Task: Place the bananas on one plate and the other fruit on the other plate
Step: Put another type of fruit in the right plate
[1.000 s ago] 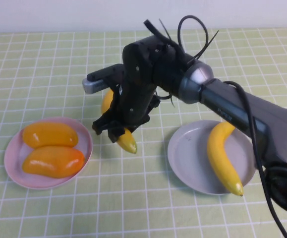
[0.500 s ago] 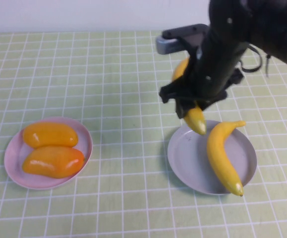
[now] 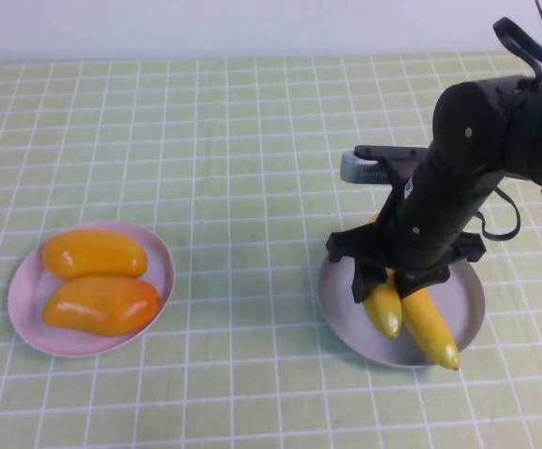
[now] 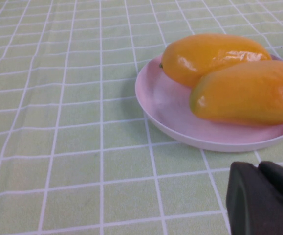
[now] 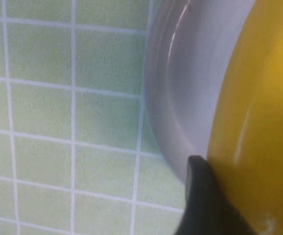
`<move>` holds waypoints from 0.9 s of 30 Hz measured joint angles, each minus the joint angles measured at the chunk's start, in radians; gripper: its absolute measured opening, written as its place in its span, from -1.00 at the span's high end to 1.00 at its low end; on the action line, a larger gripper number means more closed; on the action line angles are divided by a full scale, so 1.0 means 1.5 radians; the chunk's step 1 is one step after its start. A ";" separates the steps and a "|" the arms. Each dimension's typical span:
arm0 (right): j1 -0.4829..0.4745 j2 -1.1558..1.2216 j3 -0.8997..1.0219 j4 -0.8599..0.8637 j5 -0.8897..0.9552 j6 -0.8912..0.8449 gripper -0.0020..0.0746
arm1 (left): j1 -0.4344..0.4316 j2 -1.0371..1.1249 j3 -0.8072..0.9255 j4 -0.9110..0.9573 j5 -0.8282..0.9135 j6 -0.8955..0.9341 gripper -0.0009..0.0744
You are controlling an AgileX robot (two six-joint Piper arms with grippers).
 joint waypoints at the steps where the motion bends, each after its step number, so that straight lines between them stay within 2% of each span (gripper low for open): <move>1: 0.000 0.005 0.000 0.001 -0.001 0.003 0.14 | 0.000 0.000 0.000 0.000 0.000 0.000 0.97; 9: 0.000 0.030 0.001 0.004 0.002 0.012 0.13 | 0.000 0.000 0.000 0.000 0.000 0.000 0.97; 15: 0.000 0.036 0.001 0.004 0.002 0.014 -0.16 | 0.000 0.000 0.000 0.000 0.000 0.000 0.97; 20: 0.000 0.036 -0.012 0.004 0.024 0.014 -0.21 | 0.000 0.000 0.000 0.000 0.000 0.000 0.97; 24: 0.000 0.036 -0.057 0.003 0.089 0.000 -0.12 | 0.000 0.000 0.000 0.000 0.000 0.000 0.97; 27: 0.000 0.033 -0.077 0.004 0.101 -0.029 0.15 | 0.000 0.000 0.000 0.000 0.000 0.000 0.97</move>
